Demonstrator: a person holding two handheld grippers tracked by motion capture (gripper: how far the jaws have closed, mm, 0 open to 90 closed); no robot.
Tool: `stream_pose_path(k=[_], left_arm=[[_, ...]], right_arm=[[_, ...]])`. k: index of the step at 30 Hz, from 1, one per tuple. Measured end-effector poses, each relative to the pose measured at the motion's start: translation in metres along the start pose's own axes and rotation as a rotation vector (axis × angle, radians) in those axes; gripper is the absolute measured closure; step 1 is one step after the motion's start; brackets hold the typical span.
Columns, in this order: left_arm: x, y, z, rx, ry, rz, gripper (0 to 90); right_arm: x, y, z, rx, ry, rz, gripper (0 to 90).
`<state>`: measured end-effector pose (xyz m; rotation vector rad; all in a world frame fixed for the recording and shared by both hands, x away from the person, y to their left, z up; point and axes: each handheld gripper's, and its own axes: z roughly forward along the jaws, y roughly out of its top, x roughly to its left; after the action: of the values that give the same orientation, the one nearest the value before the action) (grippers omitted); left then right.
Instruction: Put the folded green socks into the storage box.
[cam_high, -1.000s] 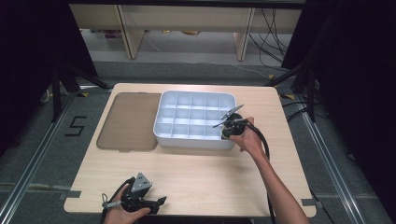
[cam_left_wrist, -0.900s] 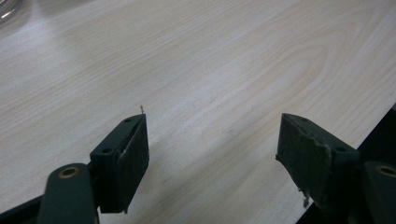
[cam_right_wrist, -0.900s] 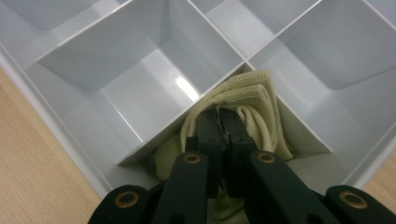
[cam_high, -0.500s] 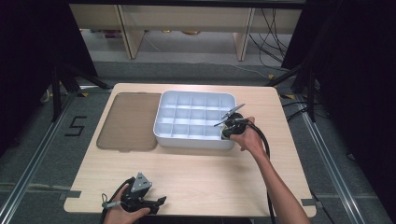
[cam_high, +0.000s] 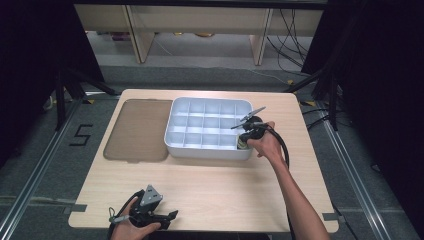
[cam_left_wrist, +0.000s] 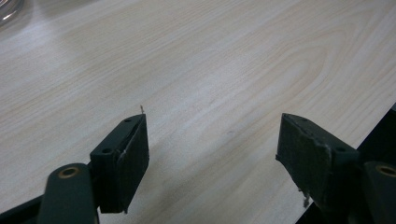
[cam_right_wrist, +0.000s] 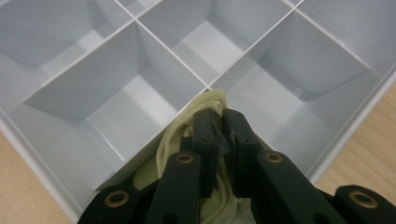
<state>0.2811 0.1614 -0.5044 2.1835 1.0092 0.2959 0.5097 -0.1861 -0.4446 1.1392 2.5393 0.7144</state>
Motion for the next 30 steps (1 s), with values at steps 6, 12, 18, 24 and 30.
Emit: stream_pose_path(k=[6, 12, 18, 24, 30], left_arm=[[-0.003, 0.0, 0.002, -0.022, 0.005, -0.024, 24.7], [-0.002, 0.0, 0.001, -0.027, 0.006, -0.028, 24.7], [-0.001, 0.0, 0.001, -0.026, 0.009, -0.033, 24.6], [0.0, 0.0, 0.001, -0.026, 0.008, -0.033, 24.7], [0.001, 0.0, 0.0, -0.018, -0.001, -0.006, 24.7]], right_arm=[[0.003, 0.0, 0.006, 0.058, -0.015, -0.021, 83.8], [0.002, 0.0, 0.0, 0.009, -0.01, -0.009, 82.5], [0.001, 0.002, -0.024, -0.089, 0.003, -0.014, 81.0], [0.008, 0.002, -0.037, -0.129, 0.032, 0.005, 78.2], [0.013, -0.003, -0.041, -0.196, 0.042, 0.001, 74.4]])
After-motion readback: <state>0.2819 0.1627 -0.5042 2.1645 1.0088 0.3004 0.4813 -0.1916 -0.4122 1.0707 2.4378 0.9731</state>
